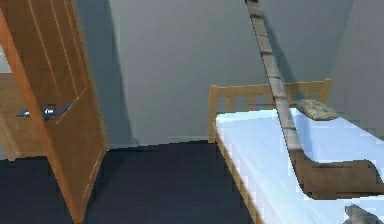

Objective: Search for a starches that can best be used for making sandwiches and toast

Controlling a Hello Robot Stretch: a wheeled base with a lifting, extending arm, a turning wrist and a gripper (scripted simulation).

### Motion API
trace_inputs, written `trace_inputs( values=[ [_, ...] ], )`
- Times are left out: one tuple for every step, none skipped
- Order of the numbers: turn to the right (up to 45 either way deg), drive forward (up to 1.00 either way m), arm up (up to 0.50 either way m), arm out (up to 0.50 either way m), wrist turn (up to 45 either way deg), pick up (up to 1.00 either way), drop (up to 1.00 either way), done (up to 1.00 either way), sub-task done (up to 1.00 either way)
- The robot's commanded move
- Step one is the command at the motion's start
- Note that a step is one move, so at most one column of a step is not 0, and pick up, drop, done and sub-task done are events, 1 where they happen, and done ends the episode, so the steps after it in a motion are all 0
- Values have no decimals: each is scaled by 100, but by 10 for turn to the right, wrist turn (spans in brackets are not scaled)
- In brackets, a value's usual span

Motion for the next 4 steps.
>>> trace_inputs(
  values=[
    [-90, 0, 0, 0, 0, 0, 0, 0, 0],
    [0, 15, 0, 0, 0, 0, 0, 0, 0],
    [-450, 0, 0, 0, 0, 0, 0, 0, 0],
    [-90, 0, 0, 0, 0, 0, 0, 0, 0]
  ],
)
